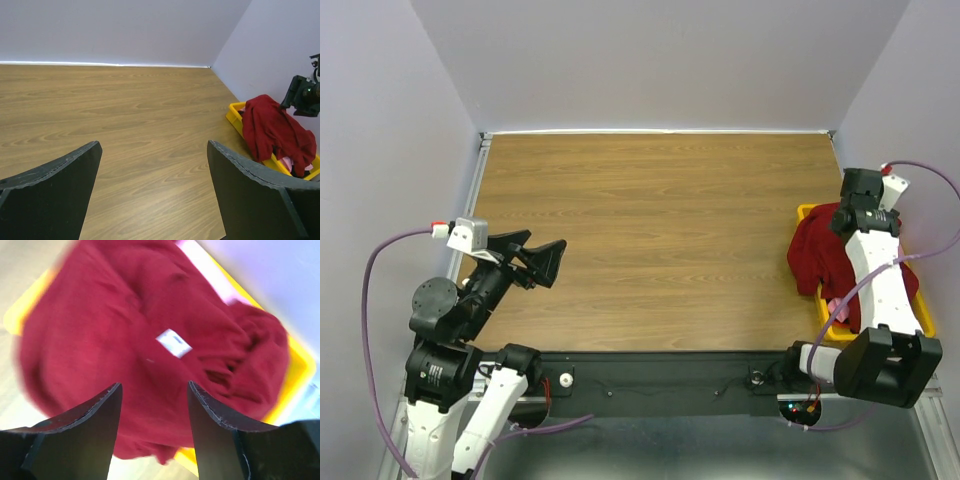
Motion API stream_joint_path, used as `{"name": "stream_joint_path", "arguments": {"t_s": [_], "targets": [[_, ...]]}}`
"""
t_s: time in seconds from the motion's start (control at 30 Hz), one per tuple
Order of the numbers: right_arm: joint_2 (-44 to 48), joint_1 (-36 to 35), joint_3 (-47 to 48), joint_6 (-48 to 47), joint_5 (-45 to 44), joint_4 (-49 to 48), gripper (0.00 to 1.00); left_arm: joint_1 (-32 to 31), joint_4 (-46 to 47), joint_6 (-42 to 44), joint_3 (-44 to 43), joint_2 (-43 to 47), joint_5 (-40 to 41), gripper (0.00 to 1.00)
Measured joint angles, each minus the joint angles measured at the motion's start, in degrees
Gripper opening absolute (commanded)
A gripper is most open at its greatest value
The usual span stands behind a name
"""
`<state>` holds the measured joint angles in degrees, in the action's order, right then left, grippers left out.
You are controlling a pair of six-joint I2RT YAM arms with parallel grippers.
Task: Fold and stack the t-shirts
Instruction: Grab the tshirt from the pile, then move the tshirt to the center of the board
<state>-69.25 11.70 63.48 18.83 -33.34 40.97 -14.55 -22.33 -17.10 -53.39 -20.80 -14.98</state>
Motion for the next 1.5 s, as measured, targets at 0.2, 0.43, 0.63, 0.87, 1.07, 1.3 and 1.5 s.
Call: {"name": "stream_joint_path", "arguments": {"t_s": [0.2,0.43,0.63,0.87,1.07,1.3,1.5], "targets": [[0.6,2.3,-3.2,-0.7,-3.0,1.8,0.60,-0.4,0.0,-0.3,0.0,-1.4,-1.3,0.99],[-0.8,3.3,-4.5,-0.6,-3.3,2.4,0.54,-0.7,0.0,-1.0,0.0,-2.4,-2.6,0.99],[-1.7,3.3,-4.5,-0.4,-3.4,2.4,0.17,-0.8,-0.2,-1.4,0.0,-2.6,-3.0,0.99],[-1.0,3.3,-3.6,-1.0,-1.0,2.8,0.01,-0.8,-0.7,-1.4,0.0,-2.3,-3.0,0.99],[-0.8,3.3,4.4,-1.0,7.4,6.0,0.01,-0.8,-0.7,-1.4,0.0,-2.2,-2.7,0.99],[-3.8,1.0,21.3,1.7,21.1,9.4,0.00,-0.8,-0.6,-1.8,0.0,-2.2,-1.3,0.99],[-15.6,-14.4,36.8,5.3,24.6,10.2,0.00,-0.8,-0.4,-4.0,0.0,-2.2,0.6,0.99]]}}
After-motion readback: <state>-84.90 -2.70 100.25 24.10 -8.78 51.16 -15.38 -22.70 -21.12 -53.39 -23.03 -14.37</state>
